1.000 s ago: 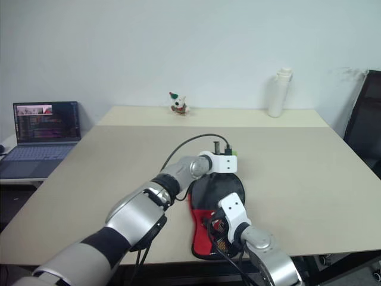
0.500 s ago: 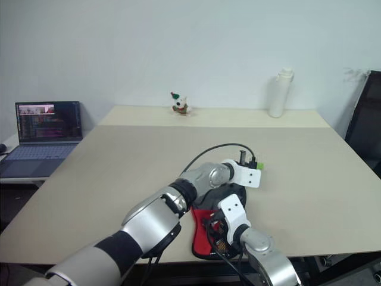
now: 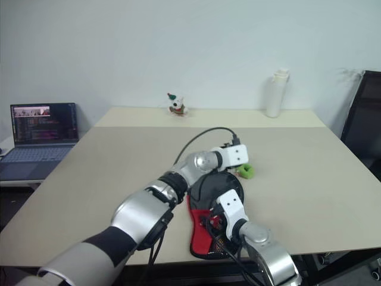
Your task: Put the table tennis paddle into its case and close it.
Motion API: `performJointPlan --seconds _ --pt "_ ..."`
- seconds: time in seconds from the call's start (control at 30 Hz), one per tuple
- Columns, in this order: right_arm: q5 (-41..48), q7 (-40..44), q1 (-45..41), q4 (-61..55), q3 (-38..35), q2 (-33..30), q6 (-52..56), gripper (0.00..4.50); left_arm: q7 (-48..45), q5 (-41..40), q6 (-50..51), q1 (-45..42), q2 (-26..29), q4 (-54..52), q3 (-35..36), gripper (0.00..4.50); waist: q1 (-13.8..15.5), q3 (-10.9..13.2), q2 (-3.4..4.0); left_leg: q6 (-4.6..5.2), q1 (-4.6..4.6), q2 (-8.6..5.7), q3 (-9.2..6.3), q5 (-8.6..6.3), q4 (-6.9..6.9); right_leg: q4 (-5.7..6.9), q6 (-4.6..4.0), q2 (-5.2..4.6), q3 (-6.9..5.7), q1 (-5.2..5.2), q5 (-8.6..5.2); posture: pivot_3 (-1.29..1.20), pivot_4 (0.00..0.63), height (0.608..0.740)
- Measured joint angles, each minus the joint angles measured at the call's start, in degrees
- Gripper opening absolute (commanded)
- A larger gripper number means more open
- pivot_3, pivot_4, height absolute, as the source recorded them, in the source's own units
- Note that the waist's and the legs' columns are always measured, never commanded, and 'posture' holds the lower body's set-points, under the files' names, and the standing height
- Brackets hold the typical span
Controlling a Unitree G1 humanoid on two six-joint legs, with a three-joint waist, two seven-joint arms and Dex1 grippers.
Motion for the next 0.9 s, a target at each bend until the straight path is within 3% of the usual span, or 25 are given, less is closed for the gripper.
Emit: performJointPlan --seconds 0.17,0.27,0.43,0.57,0.63,0.73,0.9 --pt "5.0 2.7 0.1 -5.5 -4.5 -3.2 7.3 4.5 -6.1 -6.7 0.2 0.1 3.2 -1.4 6.4 2.62 0.1 0.0 0.0 -0.01 -0.14 -0.01 -0.04 0.0 0.0 -0.04 -0.01 -0.02 -0.05 -0.07 0.0 0.0 0.15 0.74" --pt "10.4 5.3 0.1 -8.8 -9.2 -5.2 13.3 4.5 -14.3 -12.4 0.9 2.0 4.6 -4.2 10.6 2.62 0.2 0.1 0.05 -0.01 -0.14 0.0 -0.03 -0.01 0.0 -0.04 -0.02 -0.02 -0.04 -0.07 0.0 0.0 0.15 0.74" --pt "20.7 9.7 -5.7 -12.3 -21.1 -10.2 20.2 4.5 -31.1 -20.2 4.7 12.8 7.9 -11.7 13.5 2.62 -0.5 0.2 0.26 -0.01 -0.11 0.01 -0.03 0.0 0.0 0.02 -0.04 0.01 -0.01 -0.09 0.01 0.0 0.15 0.74" --pt "22.8 11.0 -10.5 -9.2 -25.3 -14.2 20.0 4.5 -36.4 -22.6 9.4 19.2 9.4 -17.6 13.5 2.62 -0.5 0.4 0.28 0.0 -0.17 0.03 -0.11 0.0 -0.01 0.04 -0.09 0.05 -0.07 -0.14 -0.02 0.0 0.15 0.74" --pt "22.1 11.1 -13.2 -4.2 -25.2 -15.4 17.8 4.5 -36.9 -22.7 10.7 21.0 10.1 -21.1 13.1 2.62 -0.5 0.4 0.3 0.0 -0.17 -0.01 -0.08 0.0 -0.01 0.02 -0.09 0.03 -0.03 -0.12 -0.02 0.0 0.15 0.74" --pt "15.7 9.2 -22.9 13.0 -23.4 -17.1 8.7 4.5 -36.6 -22.7 12.3 25.4 10.7 -27.1 11.5 2.62 -0.7 0.4 0.36 0.01 -0.06 -0.04 0.08 0.0 0.01 0.04 -0.06 -0.06 0.11 -0.1 0.0 0.0 0.15 0.74" --pt "7.3 5.2 -34.9 40.0 -21.1 -13.6 -7.3 4.5 -35.5 -22.8 16.7 32.1 9.9 -34.3 9.0 2.62 -0.7 0.4 0.37 0.01 -0.15 0.04 0.03 0.0 -0.06 0.08 -0.36 0.08 0.07 -0.21 0.16 0.0 0.15 0.74"
